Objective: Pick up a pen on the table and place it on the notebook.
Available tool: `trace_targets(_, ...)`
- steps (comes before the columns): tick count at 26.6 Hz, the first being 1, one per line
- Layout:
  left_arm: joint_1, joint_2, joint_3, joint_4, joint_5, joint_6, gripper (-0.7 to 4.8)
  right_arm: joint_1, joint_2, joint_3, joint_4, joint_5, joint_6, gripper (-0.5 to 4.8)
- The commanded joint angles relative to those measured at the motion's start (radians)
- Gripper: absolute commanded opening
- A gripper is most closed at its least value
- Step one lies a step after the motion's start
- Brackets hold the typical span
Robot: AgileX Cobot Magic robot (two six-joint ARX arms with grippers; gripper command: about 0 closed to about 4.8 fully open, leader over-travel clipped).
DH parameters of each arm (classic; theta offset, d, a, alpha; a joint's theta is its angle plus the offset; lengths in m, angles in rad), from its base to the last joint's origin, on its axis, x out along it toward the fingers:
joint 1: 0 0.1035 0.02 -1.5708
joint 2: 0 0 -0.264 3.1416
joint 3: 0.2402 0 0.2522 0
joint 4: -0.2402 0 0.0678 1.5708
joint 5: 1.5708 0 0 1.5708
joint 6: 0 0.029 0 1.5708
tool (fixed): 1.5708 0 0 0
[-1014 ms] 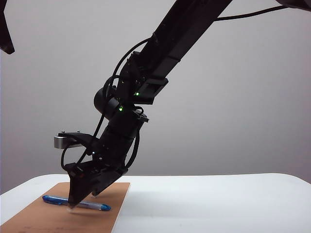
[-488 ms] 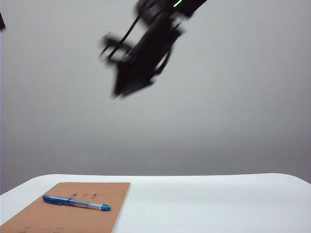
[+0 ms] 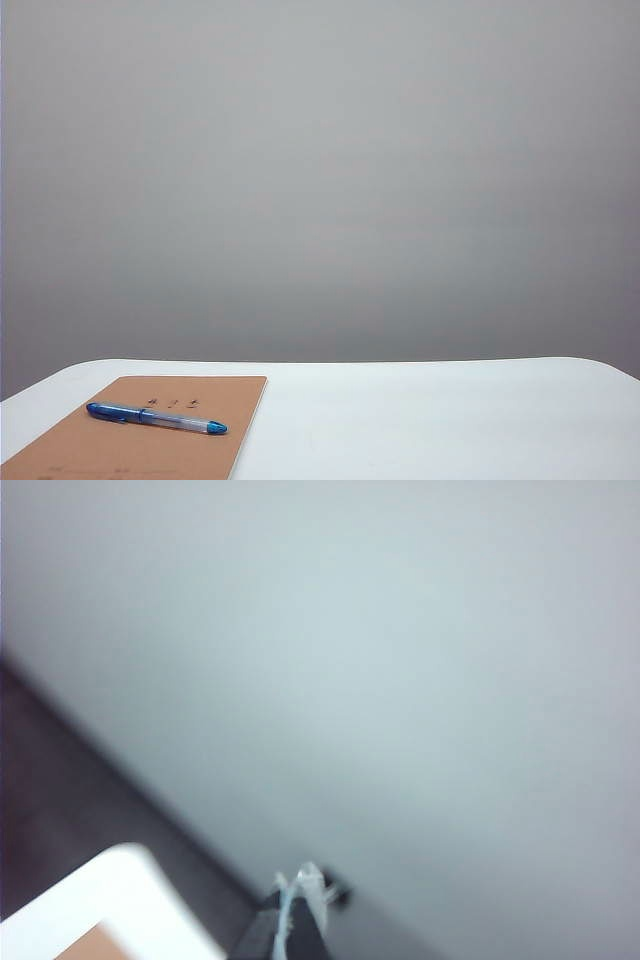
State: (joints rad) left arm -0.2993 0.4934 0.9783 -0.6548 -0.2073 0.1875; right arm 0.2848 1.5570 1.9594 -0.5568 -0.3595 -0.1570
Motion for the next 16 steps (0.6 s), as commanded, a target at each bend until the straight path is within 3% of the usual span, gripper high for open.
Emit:
trace_targets(1, 0.001, -0.042, -0.005, 0.006, -0.022, -0.026, -0.05, -0.05, -0.135, -0.078, 0.063, 0.0, 0.001, -0.09)
trace_targets(5, 0.001, -0.09, -0.047, 0.029, -0.068, -0.041, -0.05, -0.12, -0.322, -0.25, 0.07, 0.002, 0.007, -0.09)
trace_targets(7, 0.001, -0.133, -0.119, 0.089, -0.088, -0.084, -0.05, -0.168, -0.52, -0.485, 0.172, 0.042, 0.011, -0.09)
trace_targets(13, 0.001, -0.302, -0.326, 0.325, -0.088, -0.096, -0.06, -0.212, -0.86, -0.955, 0.465, 0.05, 0.185, -0.09)
trace_targets(16, 0.001, -0.356, -0.401, 0.329, -0.08, -0.131, -0.05, -0.241, -0.935, -1.12, 0.515, 0.05, 0.212, -0.09)
